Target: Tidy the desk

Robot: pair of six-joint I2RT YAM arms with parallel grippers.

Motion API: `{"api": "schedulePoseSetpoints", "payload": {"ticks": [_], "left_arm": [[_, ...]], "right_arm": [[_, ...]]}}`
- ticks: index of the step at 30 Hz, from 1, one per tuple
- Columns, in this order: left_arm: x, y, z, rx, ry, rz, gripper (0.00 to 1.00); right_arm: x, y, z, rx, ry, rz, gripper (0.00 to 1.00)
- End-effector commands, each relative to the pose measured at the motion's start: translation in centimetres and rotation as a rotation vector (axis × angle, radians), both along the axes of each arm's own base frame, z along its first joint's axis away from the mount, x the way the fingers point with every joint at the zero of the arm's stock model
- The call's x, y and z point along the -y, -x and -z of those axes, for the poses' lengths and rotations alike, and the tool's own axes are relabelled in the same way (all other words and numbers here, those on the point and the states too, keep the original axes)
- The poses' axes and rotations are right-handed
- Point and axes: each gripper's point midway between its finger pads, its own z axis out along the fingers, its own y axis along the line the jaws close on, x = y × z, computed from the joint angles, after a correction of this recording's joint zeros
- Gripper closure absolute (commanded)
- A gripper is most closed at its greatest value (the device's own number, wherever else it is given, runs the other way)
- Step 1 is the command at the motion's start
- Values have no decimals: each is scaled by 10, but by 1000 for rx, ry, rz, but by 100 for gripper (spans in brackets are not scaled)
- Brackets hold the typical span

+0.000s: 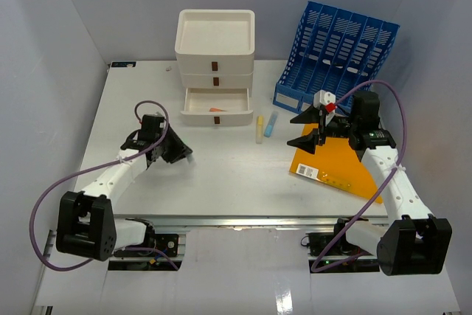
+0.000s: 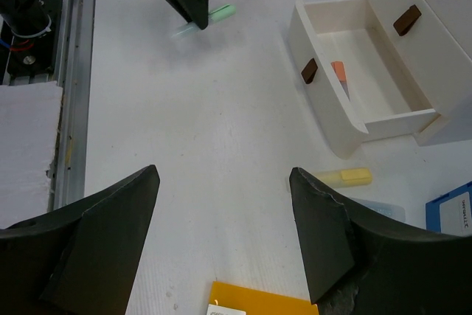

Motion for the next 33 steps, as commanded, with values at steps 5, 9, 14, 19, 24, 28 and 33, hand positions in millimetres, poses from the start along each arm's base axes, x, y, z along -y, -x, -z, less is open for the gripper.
{"api": "schedulePoseSetpoints", "payload": {"ticks": [5, 9, 14, 19, 24, 28, 33], "left_arm": [[88, -105, -115, 216, 465, -82, 93], [95, -157, -117, 203, 487, -176, 92], [101, -205, -108, 180, 478, -250, 82], [100, -225, -97, 158, 453, -287, 47], [102, -227, -98, 164, 456, -253, 27], [103, -216, -116, 208, 485, -196, 25], [103, -177, -153, 385, 489, 52, 24]], "right_arm": [[7, -6, -1, 4, -16, 20, 22], [11, -10, 2, -2, -13, 38, 22], [14, -13, 5, -11, -8, 52, 22], [15, -15, 8, -28, -8, 50, 22], [17, -22, 16, -66, 2, 78, 22], [19, -34, 28, -134, 16, 130, 23], [9, -58, 56, -202, 148, 263, 21]]}}
